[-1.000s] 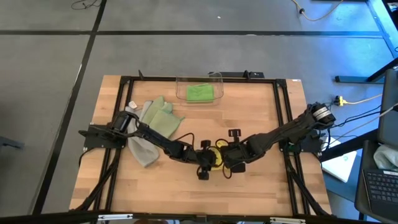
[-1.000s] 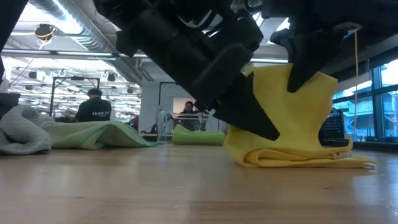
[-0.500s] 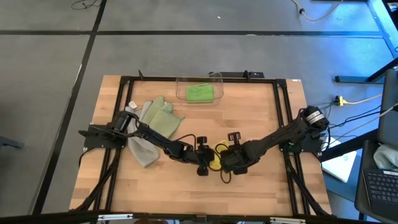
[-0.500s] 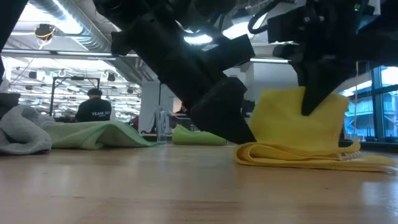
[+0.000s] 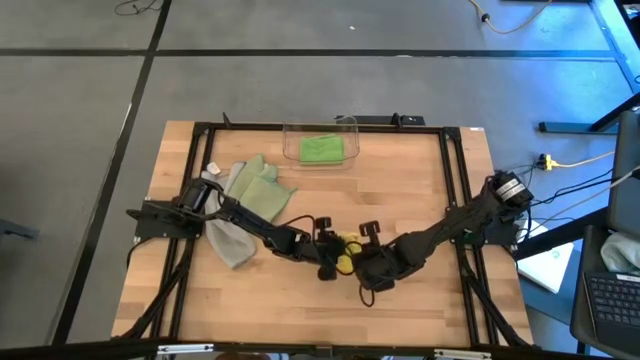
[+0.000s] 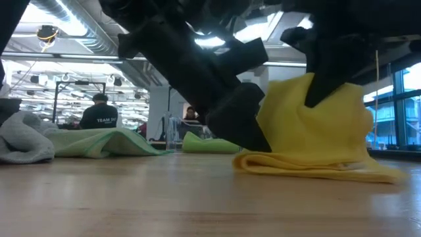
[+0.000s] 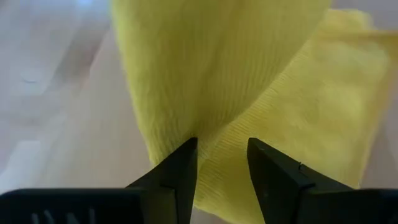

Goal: Fold microfiber towels
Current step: Fold the yellow microfiber cloth

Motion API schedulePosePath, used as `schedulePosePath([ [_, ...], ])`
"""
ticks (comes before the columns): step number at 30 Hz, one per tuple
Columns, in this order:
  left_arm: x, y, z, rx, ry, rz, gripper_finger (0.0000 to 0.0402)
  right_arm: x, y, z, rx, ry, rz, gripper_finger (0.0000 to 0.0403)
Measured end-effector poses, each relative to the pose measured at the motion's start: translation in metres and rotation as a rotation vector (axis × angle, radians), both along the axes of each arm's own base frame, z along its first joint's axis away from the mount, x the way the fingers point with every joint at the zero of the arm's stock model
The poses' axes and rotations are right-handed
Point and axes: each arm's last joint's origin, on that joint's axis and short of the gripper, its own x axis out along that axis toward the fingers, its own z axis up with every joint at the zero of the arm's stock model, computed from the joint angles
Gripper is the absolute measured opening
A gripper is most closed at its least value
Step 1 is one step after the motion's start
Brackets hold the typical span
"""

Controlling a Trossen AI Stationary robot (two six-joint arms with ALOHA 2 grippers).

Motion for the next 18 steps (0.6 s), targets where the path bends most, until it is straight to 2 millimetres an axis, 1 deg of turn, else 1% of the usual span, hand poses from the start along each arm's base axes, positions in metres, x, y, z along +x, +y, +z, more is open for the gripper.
schedulePosePath([
  [9,-0.001,0.001,0.0,0.037,-0.013,0.052,0.0135,-0.007,-0.007,-0.002,-0.053,0.074,-0.032,0.001],
  [13,-0.001,0.001,0.0,0.035,-0.013,0.049,0.0135,-0.006,-0.012,-0.001,-0.089,0.065,-0.064,0.001],
  [18,-0.001,0.001,0.0,0.034,-0.013,0.048,0.0135,-0.002,-0.021,-0.001,-0.086,0.055,-0.112,0.001],
])
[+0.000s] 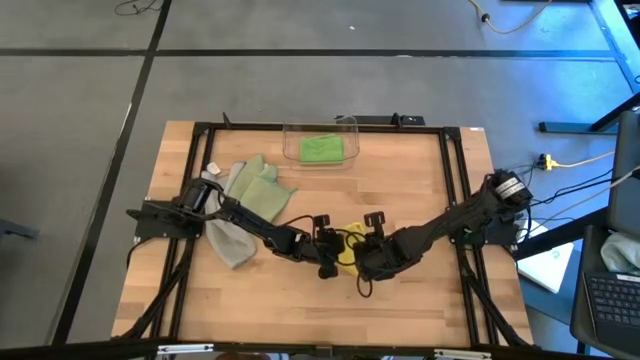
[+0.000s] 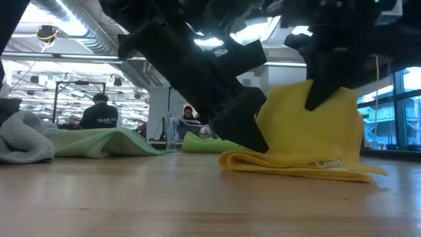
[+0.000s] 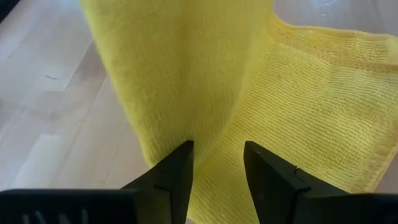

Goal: Fold microfiber towels
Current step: Fold the yellow microfiber cloth

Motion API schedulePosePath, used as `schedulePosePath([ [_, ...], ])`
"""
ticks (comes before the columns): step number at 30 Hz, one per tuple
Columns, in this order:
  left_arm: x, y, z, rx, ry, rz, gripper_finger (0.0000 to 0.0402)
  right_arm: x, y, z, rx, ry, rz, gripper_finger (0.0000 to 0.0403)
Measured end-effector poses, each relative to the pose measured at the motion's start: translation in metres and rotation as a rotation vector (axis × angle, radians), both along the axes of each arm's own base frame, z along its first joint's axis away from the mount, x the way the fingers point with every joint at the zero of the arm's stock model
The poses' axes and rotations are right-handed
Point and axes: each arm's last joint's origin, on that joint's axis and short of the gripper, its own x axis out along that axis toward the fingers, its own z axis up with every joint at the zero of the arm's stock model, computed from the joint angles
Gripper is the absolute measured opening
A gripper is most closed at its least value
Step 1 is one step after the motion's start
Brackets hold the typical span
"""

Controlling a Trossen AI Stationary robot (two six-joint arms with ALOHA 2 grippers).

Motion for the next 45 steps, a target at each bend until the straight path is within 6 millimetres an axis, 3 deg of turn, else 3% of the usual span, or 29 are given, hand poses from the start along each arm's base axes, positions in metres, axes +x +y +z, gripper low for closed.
schedulePosePath([
  [9,-0.005,0.0,0.006,0.04,0.021,0.032,0.0135,0.004,-0.009,0.0,-0.027,-0.005,-0.015,0.001],
  [13,-0.018,-0.005,0.031,0.117,0.032,0.071,0.0135,0.004,-0.009,0.0,-0.028,-0.003,-0.008,0.001],
  [19,-0.036,-0.008,0.074,0.159,0.047,-0.017,0.0135,0.004,-0.008,0.0,-0.038,0.016,0.035,0.001],
  [23,-0.039,0.015,0.084,0.153,0.089,-0.053,0.0135,0.004,-0.009,0.0,-0.046,0.027,0.056,0.001],
  [27,-0.036,0.046,0.067,-0.087,0.08,-0.245,0.0135,0.002,-0.008,0.0,-0.054,0.044,0.065,0.001],
  [31,-0.042,0.078,0.045,-0.276,0.013,-0.361,0.0135,0.001,-0.007,0.0,-0.056,0.051,0.068,0.001],
  [36,-0.06,0.12,0.047,-0.365,-0.195,-0.334,0.0135,0.001,-0.007,0.0,-0.059,0.055,0.074,0.001],
  [40,-0.063,0.138,0.058,-0.47,-0.378,-0.387,0.0146,0.001,-0.007,0.0,-0.067,0.062,0.104,0.001],
  [45,-0.058,0.141,0.058,-0.5,-0.37,-0.411,0.0195,0.002,-0.007,0.0,-0.073,0.059,0.116,0.001],
])
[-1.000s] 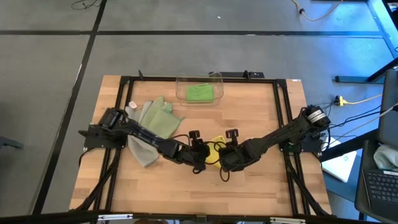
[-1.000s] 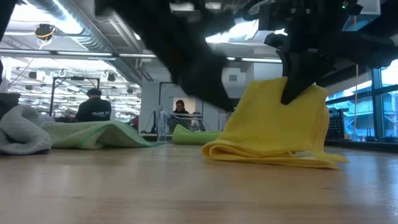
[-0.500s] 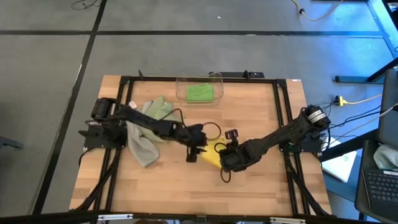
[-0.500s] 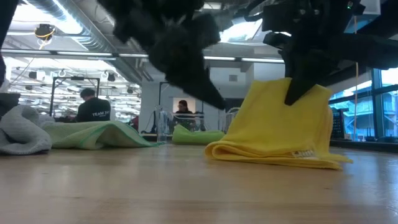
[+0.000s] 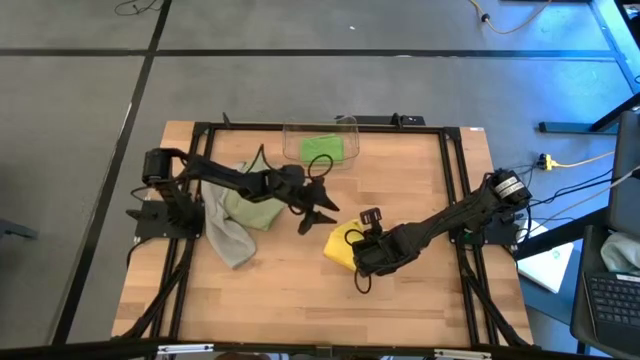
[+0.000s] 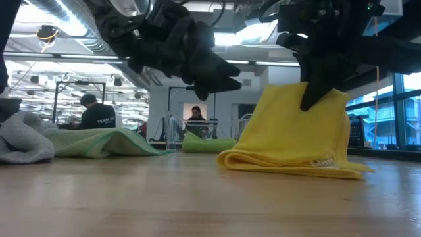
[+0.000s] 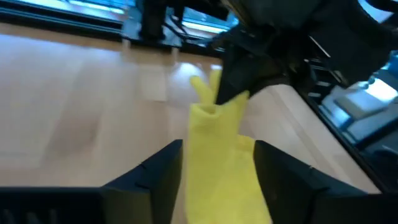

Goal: Fold microfiber towels
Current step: Fold the yellow microfiber cloth

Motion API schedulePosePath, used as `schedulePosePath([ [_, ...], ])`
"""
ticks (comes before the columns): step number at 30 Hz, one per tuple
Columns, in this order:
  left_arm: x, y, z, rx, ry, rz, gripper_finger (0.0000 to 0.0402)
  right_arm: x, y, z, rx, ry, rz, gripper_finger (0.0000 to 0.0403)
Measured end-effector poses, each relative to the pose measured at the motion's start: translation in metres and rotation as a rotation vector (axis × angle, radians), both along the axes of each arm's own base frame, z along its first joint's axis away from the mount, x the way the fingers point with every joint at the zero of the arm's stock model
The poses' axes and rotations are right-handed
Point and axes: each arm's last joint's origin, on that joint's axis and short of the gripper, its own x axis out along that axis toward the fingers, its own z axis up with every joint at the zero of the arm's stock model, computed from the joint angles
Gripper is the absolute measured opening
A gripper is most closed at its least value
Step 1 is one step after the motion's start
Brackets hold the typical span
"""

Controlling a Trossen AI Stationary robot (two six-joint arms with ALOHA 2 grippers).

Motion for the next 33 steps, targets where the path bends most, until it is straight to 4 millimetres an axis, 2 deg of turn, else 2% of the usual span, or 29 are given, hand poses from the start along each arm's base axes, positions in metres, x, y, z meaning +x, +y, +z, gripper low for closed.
schedulePosePath([
  [7,0.018,-0.006,-0.004,-0.118,0.032,-0.123,0.0273,0.001,0.0,0.0,-0.005,-0.001,0.018,0.001],
  [12,0.036,-0.007,-0.007,-0.108,0.079,-0.092,0.0302,0.001,0.0,0.0,-0.004,-0.002,0.018,0.001],
  [17,0.042,-0.004,-0.013,-0.039,0.178,-0.037,0.0311,0.001,0.001,0.0,0.002,-0.001,0.018,0.001],
  [20,0.042,-0.003,-0.012,-0.03,0.171,-0.042,0.0312,0.001,0.001,0.0,0.004,-0.002,0.018,0.001],
  [24,0.045,-0.011,-0.009,-0.031,0.143,-0.044,0.0309,0.001,0.001,0.0,0.004,-0.003,0.019,0.001],
  [28,0.05,-0.022,-0.023,-0.027,0.177,-0.066,0.0308,0.002,0.001,0.0,0.007,-0.009,0.02,0.001],
  [33,0.066,-0.022,-0.03,-0.015,0.166,-0.066,0.0308,0.002,0.001,0.0,0.012,-0.016,0.02,0.001],
])
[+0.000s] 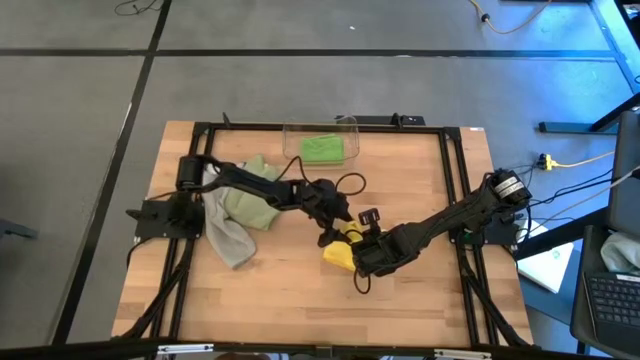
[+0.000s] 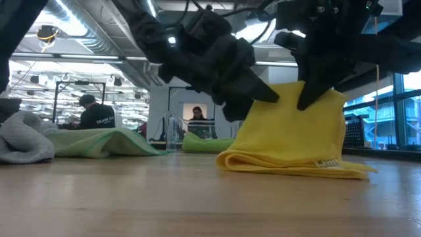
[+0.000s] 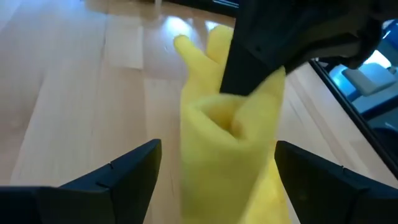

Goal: Fold microfiber towels
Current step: Fold the yellow microfiber cloth

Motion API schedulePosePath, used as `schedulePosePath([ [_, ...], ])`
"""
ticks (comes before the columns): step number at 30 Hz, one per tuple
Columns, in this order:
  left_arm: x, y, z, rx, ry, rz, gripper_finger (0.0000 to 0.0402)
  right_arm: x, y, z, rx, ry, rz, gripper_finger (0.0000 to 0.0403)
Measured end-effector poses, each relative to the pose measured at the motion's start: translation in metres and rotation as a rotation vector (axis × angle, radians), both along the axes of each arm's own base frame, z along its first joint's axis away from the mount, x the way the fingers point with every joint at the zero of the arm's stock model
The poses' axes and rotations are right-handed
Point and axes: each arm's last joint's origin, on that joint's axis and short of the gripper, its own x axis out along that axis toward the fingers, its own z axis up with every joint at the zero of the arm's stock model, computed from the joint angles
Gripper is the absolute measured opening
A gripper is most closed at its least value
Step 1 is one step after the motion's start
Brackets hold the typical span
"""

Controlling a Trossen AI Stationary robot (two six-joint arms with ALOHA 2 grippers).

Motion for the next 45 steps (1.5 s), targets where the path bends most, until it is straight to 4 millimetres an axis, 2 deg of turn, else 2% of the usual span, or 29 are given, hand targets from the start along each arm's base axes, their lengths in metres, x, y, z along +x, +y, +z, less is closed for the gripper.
schedulePosePath([
  [7,0.009,0.002,0.008,0.003,-0.042,-0.036,0.0308,-0.001,0.0,0.0,0.013,0.012,0.003,0.001],
  [13,0.007,0.0,0.004,0.012,0.022,-0.005,0.0295,-0.001,0.0,0.0,0.013,0.012,0.002,0.0011],
  [16,0.005,-0.001,0.0,0.013,0.06,-0.001,0.0268,-0.001,0.0,0.0,0.013,0.012,0.001,0.0013],
  [30,0.009,-0.008,0.006,0.01,-0.014,-0.03,0.0097,0.0,0.0,0.0,0.001,0.004,-0.004,0.0015],
  [36,0.009,-0.016,0.006,0.053,-0.025,-0.025,0.0012,0.0,-0.001,0.0,-0.009,-0.025,-0.048,0.0019],
  [45,0.004,-0.021,-0.004,0.208,0.08,0.069,0.0002,-0.003,-0.002,0.0,-0.024,-0.015,-0.071,0.0062],
])
